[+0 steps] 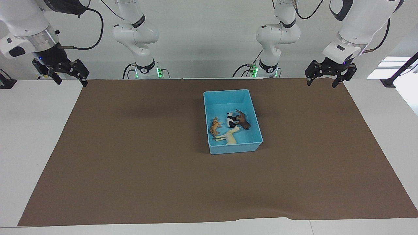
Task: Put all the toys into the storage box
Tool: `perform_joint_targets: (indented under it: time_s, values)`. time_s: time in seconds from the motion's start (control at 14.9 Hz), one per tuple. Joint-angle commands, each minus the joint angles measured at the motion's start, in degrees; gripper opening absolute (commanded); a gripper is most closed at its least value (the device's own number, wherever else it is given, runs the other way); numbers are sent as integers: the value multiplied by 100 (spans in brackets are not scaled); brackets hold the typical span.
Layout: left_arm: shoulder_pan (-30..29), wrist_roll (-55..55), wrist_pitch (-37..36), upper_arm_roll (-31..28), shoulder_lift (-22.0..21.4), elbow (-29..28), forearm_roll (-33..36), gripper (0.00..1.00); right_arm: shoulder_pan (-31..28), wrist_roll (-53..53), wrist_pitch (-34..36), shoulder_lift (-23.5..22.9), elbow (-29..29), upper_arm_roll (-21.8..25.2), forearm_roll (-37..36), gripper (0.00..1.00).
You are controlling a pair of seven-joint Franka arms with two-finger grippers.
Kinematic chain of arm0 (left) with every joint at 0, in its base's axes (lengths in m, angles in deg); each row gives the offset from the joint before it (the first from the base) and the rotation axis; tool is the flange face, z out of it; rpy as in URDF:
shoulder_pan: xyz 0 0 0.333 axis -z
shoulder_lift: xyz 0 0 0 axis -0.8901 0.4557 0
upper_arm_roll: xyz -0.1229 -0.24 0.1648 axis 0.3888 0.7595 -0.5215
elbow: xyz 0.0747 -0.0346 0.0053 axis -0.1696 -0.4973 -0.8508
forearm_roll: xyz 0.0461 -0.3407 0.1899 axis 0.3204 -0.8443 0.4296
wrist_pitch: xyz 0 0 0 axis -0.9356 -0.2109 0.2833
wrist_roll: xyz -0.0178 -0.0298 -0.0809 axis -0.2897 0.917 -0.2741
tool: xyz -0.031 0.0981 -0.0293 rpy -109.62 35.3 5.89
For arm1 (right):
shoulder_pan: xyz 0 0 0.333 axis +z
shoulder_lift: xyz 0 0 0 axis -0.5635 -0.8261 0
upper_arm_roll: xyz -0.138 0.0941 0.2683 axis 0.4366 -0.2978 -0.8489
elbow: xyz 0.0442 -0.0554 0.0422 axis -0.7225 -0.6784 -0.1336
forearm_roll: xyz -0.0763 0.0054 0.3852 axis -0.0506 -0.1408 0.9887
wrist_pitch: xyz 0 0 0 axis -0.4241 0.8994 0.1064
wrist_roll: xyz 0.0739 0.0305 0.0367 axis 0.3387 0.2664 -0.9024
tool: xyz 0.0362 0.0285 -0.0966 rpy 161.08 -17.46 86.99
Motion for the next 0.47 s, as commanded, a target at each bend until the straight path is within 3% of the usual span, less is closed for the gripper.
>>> perform_joint_targets:
  time_s: [0.0, 0.4]
  values:
    - [18, 29, -45, -20, -48, 17, -28, 100, -85, -111, -82, 49, -111, -92, -92, 100]
    - [1, 38, -27, -20, -57, 8, -28, 100, -67, -111, -20, -38, -32, -83, -57, 100]
